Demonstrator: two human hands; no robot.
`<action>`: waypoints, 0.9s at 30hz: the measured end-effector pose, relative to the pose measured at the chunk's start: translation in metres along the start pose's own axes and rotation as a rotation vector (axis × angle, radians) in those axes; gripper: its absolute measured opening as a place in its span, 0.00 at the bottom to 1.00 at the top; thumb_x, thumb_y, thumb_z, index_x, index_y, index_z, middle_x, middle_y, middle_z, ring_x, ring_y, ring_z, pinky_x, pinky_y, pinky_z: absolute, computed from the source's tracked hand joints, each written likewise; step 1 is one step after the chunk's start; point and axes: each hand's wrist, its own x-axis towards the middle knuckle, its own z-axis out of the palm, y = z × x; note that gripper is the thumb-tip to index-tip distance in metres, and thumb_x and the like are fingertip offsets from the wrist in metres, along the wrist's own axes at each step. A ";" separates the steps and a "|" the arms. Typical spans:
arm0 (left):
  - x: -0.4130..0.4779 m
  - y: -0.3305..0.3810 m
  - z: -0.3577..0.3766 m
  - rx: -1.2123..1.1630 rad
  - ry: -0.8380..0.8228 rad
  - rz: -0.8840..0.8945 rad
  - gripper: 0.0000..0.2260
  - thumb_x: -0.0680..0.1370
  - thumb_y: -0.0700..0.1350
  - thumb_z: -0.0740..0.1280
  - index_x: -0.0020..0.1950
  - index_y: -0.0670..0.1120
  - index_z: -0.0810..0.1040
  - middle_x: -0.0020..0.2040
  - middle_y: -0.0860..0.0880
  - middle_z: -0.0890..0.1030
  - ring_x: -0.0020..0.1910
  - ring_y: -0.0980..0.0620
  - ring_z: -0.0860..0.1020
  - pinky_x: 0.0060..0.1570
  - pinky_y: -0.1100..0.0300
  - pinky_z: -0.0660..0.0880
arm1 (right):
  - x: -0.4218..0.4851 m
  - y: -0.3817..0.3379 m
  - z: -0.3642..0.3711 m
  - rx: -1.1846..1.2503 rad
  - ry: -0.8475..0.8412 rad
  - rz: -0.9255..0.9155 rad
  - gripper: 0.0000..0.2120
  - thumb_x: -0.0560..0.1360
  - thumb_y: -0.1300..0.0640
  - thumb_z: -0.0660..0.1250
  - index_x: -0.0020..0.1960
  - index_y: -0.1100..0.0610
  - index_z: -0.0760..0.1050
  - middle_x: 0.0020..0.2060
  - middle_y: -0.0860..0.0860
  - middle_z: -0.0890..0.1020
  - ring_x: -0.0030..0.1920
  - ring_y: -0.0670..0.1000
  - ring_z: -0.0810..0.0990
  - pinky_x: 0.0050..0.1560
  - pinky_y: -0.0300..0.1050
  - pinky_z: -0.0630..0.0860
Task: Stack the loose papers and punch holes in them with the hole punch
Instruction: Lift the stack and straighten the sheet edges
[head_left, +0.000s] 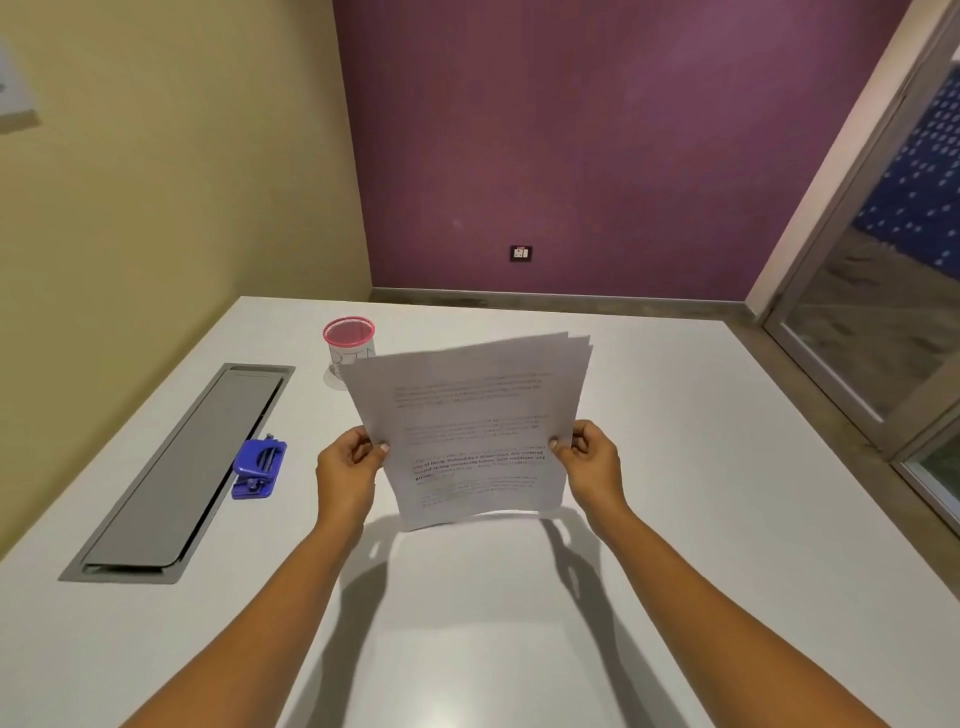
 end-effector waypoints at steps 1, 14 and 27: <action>-0.001 -0.003 0.001 0.010 -0.003 -0.004 0.11 0.75 0.33 0.64 0.44 0.49 0.77 0.44 0.50 0.82 0.47 0.50 0.79 0.55 0.55 0.75 | -0.001 0.004 0.000 -0.004 0.000 0.010 0.03 0.75 0.63 0.65 0.48 0.59 0.73 0.46 0.53 0.81 0.50 0.55 0.79 0.47 0.39 0.76; 0.004 -0.004 0.015 0.027 -0.037 0.072 0.09 0.76 0.36 0.64 0.50 0.49 0.79 0.48 0.49 0.82 0.49 0.46 0.80 0.54 0.56 0.74 | 0.002 0.009 0.003 0.003 0.001 -0.014 0.06 0.78 0.62 0.58 0.53 0.60 0.73 0.48 0.53 0.80 0.49 0.52 0.77 0.50 0.44 0.74; 0.001 -0.008 0.018 0.021 -0.020 0.026 0.09 0.75 0.35 0.66 0.52 0.45 0.79 0.49 0.47 0.81 0.47 0.49 0.79 0.53 0.58 0.74 | 0.002 0.010 0.002 0.041 -0.034 0.004 0.07 0.79 0.62 0.57 0.56 0.56 0.71 0.48 0.48 0.78 0.46 0.47 0.77 0.42 0.34 0.73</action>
